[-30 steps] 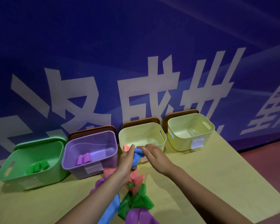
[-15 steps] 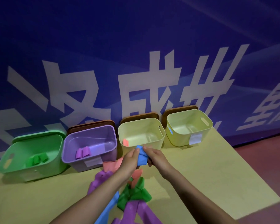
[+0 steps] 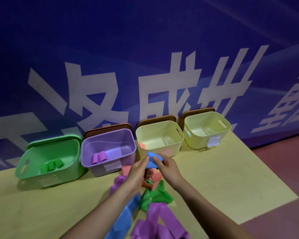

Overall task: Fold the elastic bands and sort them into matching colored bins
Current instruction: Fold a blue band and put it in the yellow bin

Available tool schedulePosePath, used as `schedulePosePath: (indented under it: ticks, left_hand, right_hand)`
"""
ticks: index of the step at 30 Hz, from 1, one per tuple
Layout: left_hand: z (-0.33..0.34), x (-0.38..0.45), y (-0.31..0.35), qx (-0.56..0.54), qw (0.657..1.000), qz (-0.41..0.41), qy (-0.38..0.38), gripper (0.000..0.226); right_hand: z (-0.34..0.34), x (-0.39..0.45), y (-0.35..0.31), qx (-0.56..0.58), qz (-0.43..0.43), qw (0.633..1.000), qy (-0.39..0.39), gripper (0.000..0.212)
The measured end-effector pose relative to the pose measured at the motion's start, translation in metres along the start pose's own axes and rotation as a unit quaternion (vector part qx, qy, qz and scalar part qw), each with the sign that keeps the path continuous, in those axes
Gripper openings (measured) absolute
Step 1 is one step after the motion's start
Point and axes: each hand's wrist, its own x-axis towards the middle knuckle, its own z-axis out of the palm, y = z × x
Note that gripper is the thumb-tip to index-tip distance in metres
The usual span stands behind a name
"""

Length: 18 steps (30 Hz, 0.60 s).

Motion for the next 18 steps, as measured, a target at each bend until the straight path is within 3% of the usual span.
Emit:
schedulePosePath:
  ticks: [4,11,18]
  left_hand:
    - [-0.006,0.001,0.000,-0.051,0.999,-0.017,0.003,0.030]
    - [-0.014,-0.016,-0.004,0.014,0.999,-0.011,-0.032,0.032]
    - [-0.013,-0.020,-0.004,-0.006,0.997,-0.039,-0.059,0.034]
  right_hand:
    - [0.001,-0.004,-0.004,-0.057,-0.048,0.997,-0.012,0.024]
    - [-0.003,-0.015,0.001,-0.129,-0.120,0.983,-0.045,0.029]
    - [-0.009,-0.026,0.005,-0.196,-0.128,0.971,-0.041,0.046]
